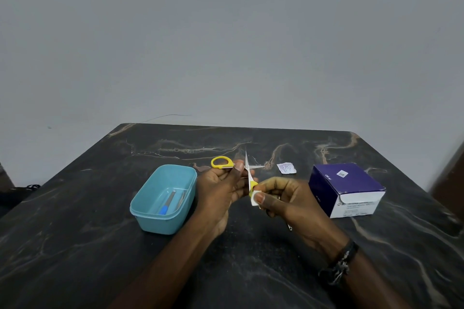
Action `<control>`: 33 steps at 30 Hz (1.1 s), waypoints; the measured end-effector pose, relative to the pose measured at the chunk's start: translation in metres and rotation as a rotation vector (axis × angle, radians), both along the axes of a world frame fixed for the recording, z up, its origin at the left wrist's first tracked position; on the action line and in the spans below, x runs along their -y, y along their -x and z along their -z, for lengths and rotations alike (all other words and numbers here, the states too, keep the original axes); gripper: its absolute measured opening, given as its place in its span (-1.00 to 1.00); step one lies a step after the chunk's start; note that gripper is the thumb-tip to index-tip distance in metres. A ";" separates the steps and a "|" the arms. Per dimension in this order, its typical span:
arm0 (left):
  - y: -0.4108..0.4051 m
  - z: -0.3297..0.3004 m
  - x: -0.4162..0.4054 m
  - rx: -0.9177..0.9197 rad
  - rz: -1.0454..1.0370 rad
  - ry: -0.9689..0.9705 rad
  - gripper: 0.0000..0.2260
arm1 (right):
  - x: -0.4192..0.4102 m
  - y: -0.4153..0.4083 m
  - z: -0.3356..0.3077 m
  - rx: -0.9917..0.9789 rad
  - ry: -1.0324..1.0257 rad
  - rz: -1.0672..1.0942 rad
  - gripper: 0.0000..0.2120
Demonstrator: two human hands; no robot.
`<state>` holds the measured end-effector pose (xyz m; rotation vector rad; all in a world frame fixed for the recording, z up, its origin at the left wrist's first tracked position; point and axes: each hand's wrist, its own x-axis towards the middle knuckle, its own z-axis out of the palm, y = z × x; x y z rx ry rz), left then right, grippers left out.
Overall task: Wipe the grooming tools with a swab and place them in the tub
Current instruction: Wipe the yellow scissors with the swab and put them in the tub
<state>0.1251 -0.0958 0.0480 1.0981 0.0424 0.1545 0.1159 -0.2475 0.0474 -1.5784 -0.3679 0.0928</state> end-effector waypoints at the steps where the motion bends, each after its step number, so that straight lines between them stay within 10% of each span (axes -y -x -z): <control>1: 0.000 0.000 0.001 -0.009 -0.003 -0.002 -0.90 | 0.000 0.001 0.000 0.002 0.008 -0.010 -0.90; 33: -0.001 0.006 -0.001 0.041 0.076 -0.383 -0.82 | 0.008 -0.009 -0.002 -0.067 -0.090 0.249 -0.92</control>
